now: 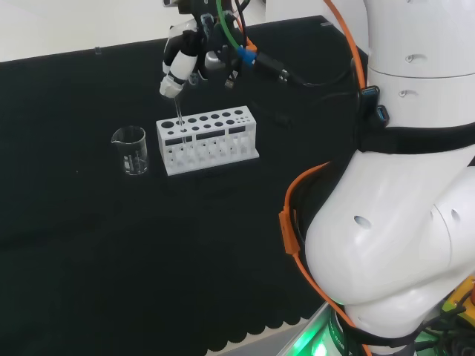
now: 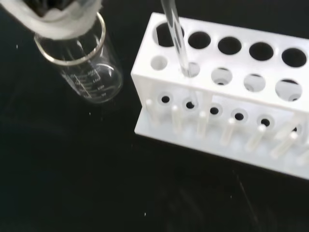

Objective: Take the glass rod from the white test tube rack.

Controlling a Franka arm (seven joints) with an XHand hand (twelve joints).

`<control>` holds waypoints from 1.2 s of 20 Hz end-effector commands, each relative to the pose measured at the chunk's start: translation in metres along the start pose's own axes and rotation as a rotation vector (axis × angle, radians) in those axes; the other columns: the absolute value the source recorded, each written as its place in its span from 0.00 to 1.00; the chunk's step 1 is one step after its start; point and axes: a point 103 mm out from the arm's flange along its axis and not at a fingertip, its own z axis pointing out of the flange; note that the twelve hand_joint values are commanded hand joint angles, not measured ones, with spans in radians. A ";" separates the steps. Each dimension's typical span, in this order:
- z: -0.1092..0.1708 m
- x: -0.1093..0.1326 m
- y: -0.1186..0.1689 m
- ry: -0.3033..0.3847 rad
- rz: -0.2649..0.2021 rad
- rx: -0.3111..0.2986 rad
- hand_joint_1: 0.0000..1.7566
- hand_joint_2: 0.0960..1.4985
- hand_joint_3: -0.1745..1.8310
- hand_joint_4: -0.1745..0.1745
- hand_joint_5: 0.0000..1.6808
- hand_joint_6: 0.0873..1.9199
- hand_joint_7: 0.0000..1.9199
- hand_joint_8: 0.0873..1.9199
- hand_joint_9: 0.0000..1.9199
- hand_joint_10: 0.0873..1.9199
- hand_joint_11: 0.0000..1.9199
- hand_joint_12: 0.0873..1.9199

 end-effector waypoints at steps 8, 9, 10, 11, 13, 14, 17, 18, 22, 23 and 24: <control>0.004 0.004 0.008 -0.021 -0.003 -0.020 0.54 0.34 0.37 0.01 0.28 0.38 0.47 0.36 0.60 0.23 0.64 0.48; 0.004 0.006 0.010 -0.022 -0.004 -0.028 0.54 0.34 0.37 0.00 0.29 0.39 0.48 0.35 0.61 0.22 0.65 0.46; 0.004 0.008 0.011 -0.021 -0.006 -0.035 0.55 0.33 0.38 0.00 0.30 0.40 0.50 0.35 0.63 0.21 0.67 0.45; 0.004 0.009 0.012 -0.021 -0.008 -0.038 0.55 0.33 0.38 0.00 0.31 0.41 0.51 0.35 0.64 0.20 0.69 0.44; 0.005 0.008 0.014 -0.016 -0.009 -0.043 0.56 0.34 0.38 0.00 0.34 0.42 0.52 0.35 0.66 0.18 0.71 0.42; 0.005 0.009 0.014 -0.016 -0.009 -0.045 0.57 0.34 0.38 0.00 0.35 0.42 0.53 0.34 0.67 0.18 0.72 0.41; 0.004 0.007 0.014 -0.004 -0.007 -0.066 0.58 0.34 0.39 0.00 0.40 0.42 0.56 0.33 0.70 0.15 0.75 0.39; 0.003 0.007 0.014 -0.004 -0.006 -0.073 0.60 0.34 0.39 0.00 0.42 0.42 0.57 0.33 0.71 0.14 0.76 0.38; 0.005 0.007 0.014 -0.032 0.002 -0.100 0.66 0.34 0.42 0.00 0.50 0.38 0.61 0.31 0.76 0.09 0.79 0.34; 0.005 0.006 0.014 -0.042 0.002 -0.103 0.67 0.33 0.42 0.00 0.53 0.37 0.63 0.29 0.77 0.08 0.80 0.33; 0.004 0.006 0.014 -0.049 0.004 -0.111 0.68 0.33 0.42 0.00 0.55 0.36 0.65 0.27 0.79 0.07 0.81 0.32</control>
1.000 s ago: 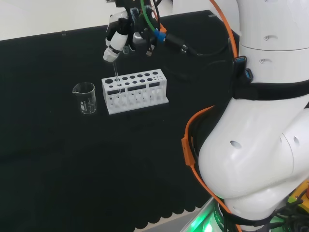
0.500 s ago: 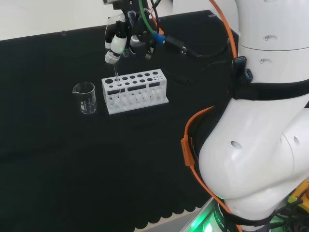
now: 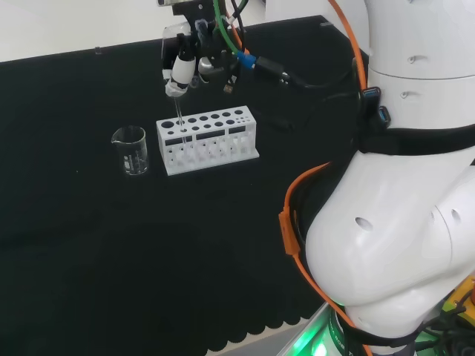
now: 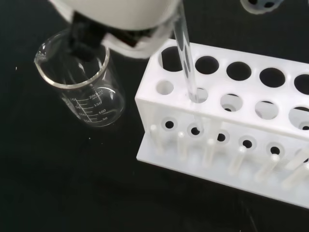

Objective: Take the glass rod from the white test tube rack.

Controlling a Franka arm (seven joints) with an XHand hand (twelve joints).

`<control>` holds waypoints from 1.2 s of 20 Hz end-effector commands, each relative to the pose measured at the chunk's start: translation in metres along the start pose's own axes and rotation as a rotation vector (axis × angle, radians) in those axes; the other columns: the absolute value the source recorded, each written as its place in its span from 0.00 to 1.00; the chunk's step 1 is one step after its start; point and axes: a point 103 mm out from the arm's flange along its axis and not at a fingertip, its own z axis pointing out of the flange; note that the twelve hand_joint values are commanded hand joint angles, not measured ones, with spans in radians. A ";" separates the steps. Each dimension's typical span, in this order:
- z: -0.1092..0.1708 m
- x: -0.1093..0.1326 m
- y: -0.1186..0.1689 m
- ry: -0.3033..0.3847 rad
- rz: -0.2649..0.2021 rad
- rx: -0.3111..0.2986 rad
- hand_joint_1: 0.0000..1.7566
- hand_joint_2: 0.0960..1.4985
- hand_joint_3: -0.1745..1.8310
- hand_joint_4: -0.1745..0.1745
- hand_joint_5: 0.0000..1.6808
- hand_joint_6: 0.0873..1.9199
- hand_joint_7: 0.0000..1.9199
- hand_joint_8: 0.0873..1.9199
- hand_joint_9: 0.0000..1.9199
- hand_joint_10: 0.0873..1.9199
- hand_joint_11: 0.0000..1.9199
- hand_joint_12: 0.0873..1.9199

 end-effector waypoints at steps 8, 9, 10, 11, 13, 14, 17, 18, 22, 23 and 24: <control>-0.001 0.002 0.006 -0.037 0.008 -0.044 0.69 0.48 0.27 0.00 0.70 0.28 0.75 0.17 0.86 0.00 0.86 0.27; -0.001 0.002 0.007 -0.035 0.007 -0.044 0.69 0.42 0.32 0.00 0.67 0.31 0.75 0.17 0.87 0.00 0.87 0.26; -0.001 0.003 0.007 -0.036 0.007 -0.044 0.70 0.36 0.38 0.00 0.64 0.33 0.75 0.17 0.87 0.00 0.88 0.25; 0.000 0.004 0.008 -0.039 0.006 -0.045 0.70 0.33 0.42 0.00 0.62 0.35 0.74 0.17 0.87 0.00 0.88 0.25; 0.000 0.005 0.009 -0.050 0.003 -0.060 0.69 0.36 0.42 0.00 0.65 0.35 0.75 0.17 0.88 0.00 0.88 0.24; -0.001 0.006 0.009 -0.058 0.001 -0.078 0.71 0.41 0.37 0.00 0.66 0.34 0.76 0.16 0.88 0.00 0.87 0.24; -0.005 0.007 0.008 -0.092 -0.007 -0.149 0.79 0.44 0.32 0.00 0.68 0.28 0.74 0.18 0.87 0.00 0.82 0.24; -0.006 0.008 0.007 -0.103 -0.010 -0.171 0.78 0.43 0.34 0.00 0.69 0.28 0.75 0.18 0.89 0.00 0.82 0.24; -0.009 0.013 0.005 -0.166 -0.023 -0.196 0.76 0.39 0.43 0.00 0.69 0.33 0.75 0.27 0.94 0.00 0.83 0.24; -0.009 0.014 0.005 -0.171 -0.023 -0.199 0.76 0.38 0.43 0.00 0.69 0.33 0.75 0.28 0.95 0.00 0.84 0.24; -0.010 0.015 0.004 -0.176 -0.020 -0.196 0.76 0.38 0.44 0.00 0.69 0.34 0.74 0.28 0.95 0.00 0.84 0.24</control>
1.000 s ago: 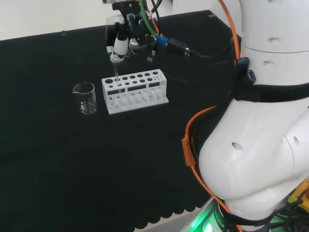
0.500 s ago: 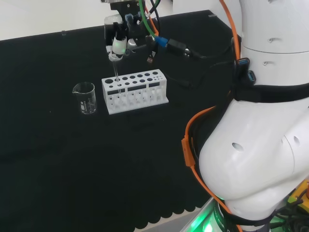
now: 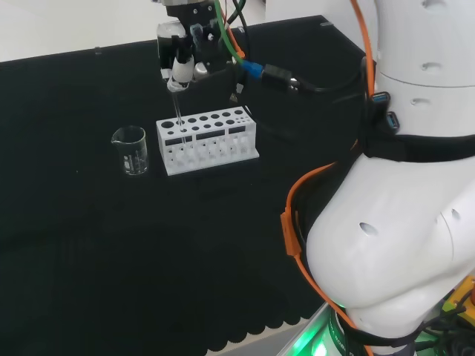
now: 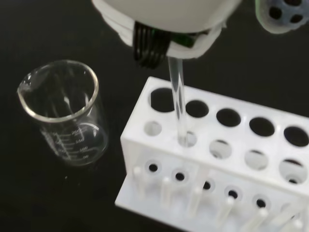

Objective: Take the glass rod from the white test tube rack.

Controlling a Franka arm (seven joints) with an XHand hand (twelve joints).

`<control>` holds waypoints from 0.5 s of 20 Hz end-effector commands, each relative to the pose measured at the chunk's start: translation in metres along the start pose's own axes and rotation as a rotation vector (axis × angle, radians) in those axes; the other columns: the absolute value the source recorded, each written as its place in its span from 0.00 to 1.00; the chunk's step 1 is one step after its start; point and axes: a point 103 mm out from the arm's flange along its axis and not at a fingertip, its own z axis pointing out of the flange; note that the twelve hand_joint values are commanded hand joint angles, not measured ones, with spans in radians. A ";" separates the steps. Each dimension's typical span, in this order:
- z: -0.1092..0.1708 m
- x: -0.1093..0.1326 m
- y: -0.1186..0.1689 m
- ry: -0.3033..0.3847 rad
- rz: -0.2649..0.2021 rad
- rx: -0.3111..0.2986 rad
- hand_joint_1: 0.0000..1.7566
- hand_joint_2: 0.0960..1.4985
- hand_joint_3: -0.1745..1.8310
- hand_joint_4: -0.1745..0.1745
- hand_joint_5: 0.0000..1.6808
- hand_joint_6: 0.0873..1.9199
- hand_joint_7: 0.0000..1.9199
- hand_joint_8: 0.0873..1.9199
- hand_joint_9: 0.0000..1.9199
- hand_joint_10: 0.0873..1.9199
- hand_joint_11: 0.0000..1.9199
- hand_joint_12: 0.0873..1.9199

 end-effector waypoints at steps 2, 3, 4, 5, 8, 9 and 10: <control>-0.008 0.007 -0.005 -0.085 -0.011 -0.055 0.75 0.39 0.43 0.00 0.68 0.34 0.74 0.29 0.95 0.00 0.84 0.24; -0.009 0.007 -0.005 -0.088 -0.008 -0.054 0.75 0.39 0.43 0.00 0.68 0.34 0.74 0.29 0.95 0.01 0.84 0.24; -0.011 0.007 -0.006 -0.093 -0.003 -0.052 0.75 0.39 0.43 0.00 0.68 0.34 0.74 0.30 0.96 0.01 0.84 0.24; -0.012 0.006 -0.007 -0.093 0.001 -0.050 0.75 0.39 0.43 0.00 0.68 0.34 0.74 0.30 0.96 0.01 0.84 0.24; -0.014 0.004 -0.010 -0.098 0.015 -0.050 0.75 0.39 0.43 0.00 0.68 0.34 0.74 0.30 0.96 0.01 0.84 0.24; -0.015 0.004 -0.012 -0.100 0.019 -0.051 0.75 0.39 0.43 0.00 0.68 0.34 0.74 0.30 0.96 0.01 0.84 0.24; -0.016 0.004 -0.013 -0.102 0.022 -0.054 0.75 0.39 0.43 0.00 0.68 0.34 0.74 0.30 0.96 0.01 0.84 0.24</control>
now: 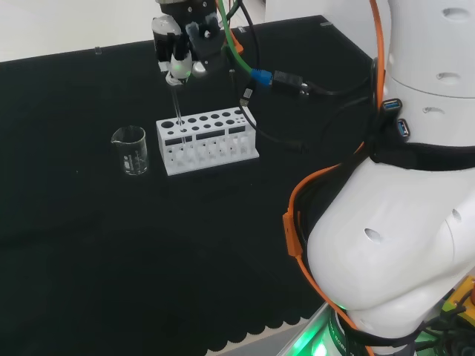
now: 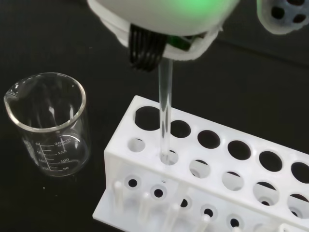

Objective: Take the glass rod from the white test tube rack.

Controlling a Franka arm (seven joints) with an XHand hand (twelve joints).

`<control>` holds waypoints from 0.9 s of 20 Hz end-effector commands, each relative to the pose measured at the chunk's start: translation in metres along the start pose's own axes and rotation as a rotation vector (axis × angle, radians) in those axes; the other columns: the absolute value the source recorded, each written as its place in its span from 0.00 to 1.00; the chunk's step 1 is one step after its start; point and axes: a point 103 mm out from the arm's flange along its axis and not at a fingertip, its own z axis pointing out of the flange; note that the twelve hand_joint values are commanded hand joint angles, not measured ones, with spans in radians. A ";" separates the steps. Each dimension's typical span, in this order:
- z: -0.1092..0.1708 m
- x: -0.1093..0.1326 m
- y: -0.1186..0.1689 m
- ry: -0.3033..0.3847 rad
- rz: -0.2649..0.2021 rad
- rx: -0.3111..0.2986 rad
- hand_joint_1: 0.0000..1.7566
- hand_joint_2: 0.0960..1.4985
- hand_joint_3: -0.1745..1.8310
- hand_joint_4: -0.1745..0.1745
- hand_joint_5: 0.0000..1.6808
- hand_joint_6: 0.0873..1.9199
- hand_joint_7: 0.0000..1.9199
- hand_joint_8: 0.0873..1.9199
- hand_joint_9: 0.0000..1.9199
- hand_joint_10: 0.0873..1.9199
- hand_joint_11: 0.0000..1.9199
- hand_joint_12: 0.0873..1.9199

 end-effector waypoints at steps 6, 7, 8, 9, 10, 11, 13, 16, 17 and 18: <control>-0.015 -0.001 -0.017 -0.019 0.025 -0.007 0.75 0.39 0.43 0.00 0.68 0.34 0.73 0.30 0.96 0.01 0.84 0.24; -0.017 -0.001 -0.019 -0.020 0.026 -0.005 0.75 0.39 0.43 0.00 0.68 0.34 0.74 0.30 0.96 0.01 0.84 0.24; -0.019 -0.001 -0.021 -0.022 0.029 -0.010 0.75 0.39 0.43 0.00 0.68 0.34 0.74 0.30 0.96 0.01 0.84 0.24; -0.021 0.000 -0.023 -0.017 0.030 -0.008 0.75 0.39 0.43 0.00 0.68 0.34 0.74 0.30 0.96 0.01 0.84 0.24; -0.024 -0.003 -0.028 -0.013 0.037 -0.016 0.75 0.39 0.43 0.00 0.68 0.34 0.74 0.30 0.96 0.01 0.84 0.24; -0.028 -0.005 -0.033 -0.006 0.040 -0.022 0.75 0.39 0.43 0.00 0.68 0.34 0.74 0.30 0.96 0.01 0.84 0.24; -0.035 -0.004 -0.037 -0.003 0.049 -0.021 0.76 0.39 0.43 0.00 0.68 0.34 0.74 0.30 0.96 0.01 0.84 0.24; -0.039 0.003 -0.035 -0.002 0.054 -0.021 0.76 0.39 0.43 0.00 0.67 0.34 0.74 0.30 0.96 0.01 0.84 0.24; -0.041 -0.001 -0.040 -0.012 0.074 -0.016 0.76 0.39 0.43 0.00 0.67 0.34 0.74 0.30 0.96 0.01 0.84 0.24; -0.043 0.000 -0.041 -0.014 0.079 -0.015 0.76 0.39 0.43 0.00 0.67 0.34 0.74 0.30 0.96 0.01 0.84 0.24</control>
